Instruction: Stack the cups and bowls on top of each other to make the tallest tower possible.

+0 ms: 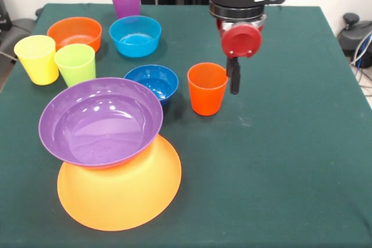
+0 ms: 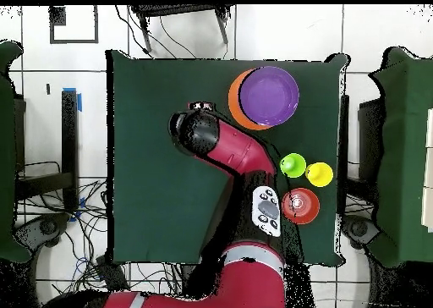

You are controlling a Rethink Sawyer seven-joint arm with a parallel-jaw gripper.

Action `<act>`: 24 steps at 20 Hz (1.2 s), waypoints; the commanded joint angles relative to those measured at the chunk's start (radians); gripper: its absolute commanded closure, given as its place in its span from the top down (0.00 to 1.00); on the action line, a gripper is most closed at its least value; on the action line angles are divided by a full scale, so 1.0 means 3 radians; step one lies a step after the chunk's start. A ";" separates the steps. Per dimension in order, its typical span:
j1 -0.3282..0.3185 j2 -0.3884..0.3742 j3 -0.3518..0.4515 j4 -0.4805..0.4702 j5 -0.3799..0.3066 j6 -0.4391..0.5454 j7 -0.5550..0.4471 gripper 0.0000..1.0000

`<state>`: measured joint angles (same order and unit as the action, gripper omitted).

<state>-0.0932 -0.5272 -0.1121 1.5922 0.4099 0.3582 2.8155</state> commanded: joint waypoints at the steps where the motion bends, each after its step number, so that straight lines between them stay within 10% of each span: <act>1: -0.0127 0.0077 0.0253 0.0414 -0.0272 -0.0317 0.0009 1.00; 24: -0.0388 0.0516 0.0614 0.0359 -0.0448 -0.1009 0.0020 1.00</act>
<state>-0.1894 -0.4599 -0.0787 1.7001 0.3509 0.1089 2.8155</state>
